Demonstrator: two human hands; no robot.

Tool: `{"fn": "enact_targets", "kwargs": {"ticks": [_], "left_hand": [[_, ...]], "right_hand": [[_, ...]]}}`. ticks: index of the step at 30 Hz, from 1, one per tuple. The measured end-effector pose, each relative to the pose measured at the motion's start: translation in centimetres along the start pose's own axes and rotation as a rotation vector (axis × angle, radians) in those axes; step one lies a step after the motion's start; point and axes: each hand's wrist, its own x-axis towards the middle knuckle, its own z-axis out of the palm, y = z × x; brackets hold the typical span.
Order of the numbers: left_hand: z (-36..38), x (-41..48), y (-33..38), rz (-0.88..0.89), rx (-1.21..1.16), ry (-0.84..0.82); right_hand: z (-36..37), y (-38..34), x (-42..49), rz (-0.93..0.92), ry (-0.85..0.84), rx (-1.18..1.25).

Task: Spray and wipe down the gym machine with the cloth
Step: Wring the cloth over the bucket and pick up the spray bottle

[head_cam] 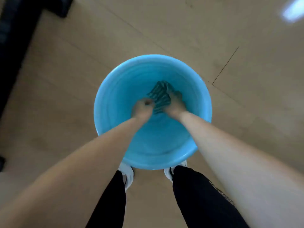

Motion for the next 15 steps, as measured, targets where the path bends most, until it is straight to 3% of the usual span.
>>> {"fn": "enact_targets", "kwargs": {"ticks": [5, 9, 13, 15], "left_hand": [[2.0, 4.3, 1.1, 0.029, -0.071, -0.041], [2.4, 4.9, 0.8, -0.104, -0.212, -0.103], [1.4, 1.3, 0.5, -0.174, -0.29, 0.048], [-0.2, -2.2, 0.6, -0.227, -0.355, 0.11]], "right_hand": [[4.0, 2.3, 6.0, 0.037, -0.002, 0.093], [3.2, 1.1, 4.5, 0.135, 0.062, 0.272], [1.7, -0.2, 0.2, 0.216, 0.265, 0.393], [0.9, -1.5, -3.2, 0.222, 0.257, 0.505]]}}
